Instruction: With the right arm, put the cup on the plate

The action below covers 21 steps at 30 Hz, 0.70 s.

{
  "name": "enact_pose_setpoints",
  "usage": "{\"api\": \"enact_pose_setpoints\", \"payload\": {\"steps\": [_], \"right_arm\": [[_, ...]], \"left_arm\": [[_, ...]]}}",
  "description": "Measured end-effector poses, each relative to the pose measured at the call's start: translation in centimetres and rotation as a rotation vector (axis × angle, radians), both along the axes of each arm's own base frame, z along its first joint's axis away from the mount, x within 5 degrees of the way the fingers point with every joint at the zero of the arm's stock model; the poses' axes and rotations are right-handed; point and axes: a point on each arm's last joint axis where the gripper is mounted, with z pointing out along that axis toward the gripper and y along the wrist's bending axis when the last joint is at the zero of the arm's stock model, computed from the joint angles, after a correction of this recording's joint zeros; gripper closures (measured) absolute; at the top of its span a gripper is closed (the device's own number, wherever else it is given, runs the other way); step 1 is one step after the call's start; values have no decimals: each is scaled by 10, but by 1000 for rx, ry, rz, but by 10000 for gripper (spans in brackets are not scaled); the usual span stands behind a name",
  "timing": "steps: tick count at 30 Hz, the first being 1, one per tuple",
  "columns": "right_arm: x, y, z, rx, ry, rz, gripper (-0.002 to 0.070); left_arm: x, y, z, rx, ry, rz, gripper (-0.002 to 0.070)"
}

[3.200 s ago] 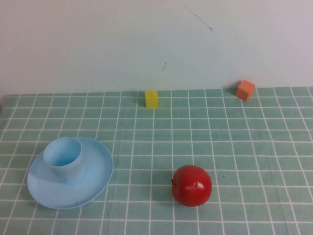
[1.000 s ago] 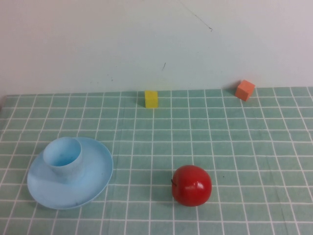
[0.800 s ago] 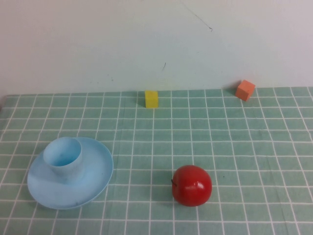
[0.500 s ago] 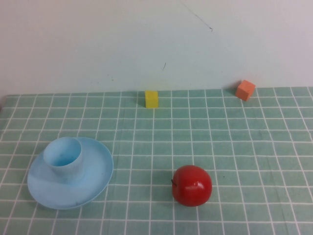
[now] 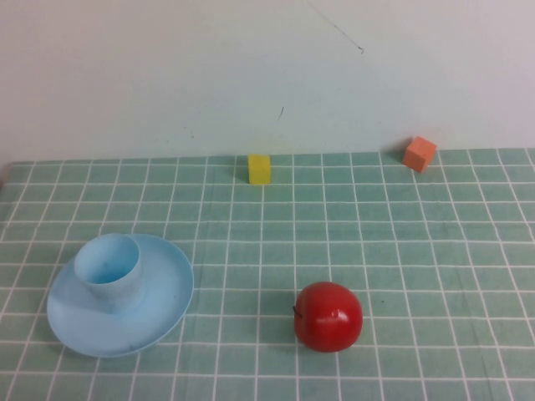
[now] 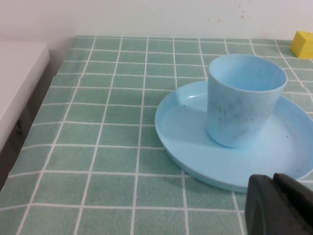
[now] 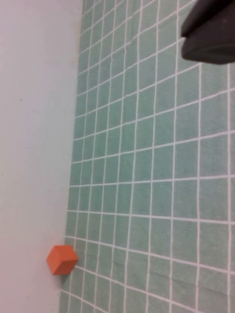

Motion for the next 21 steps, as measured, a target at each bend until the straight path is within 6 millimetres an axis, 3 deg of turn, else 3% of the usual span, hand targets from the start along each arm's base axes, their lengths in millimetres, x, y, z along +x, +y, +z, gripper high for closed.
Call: {"api": "enact_pose_setpoints", "payload": {"steps": [7,21], "right_arm": [[4,0,-43,-7,27,8,679],[2,0,-47,-4,70,1,679]], "left_arm": [[0,0,0,0,0,0,677],[0,0,0,0,0,0,678]]}}
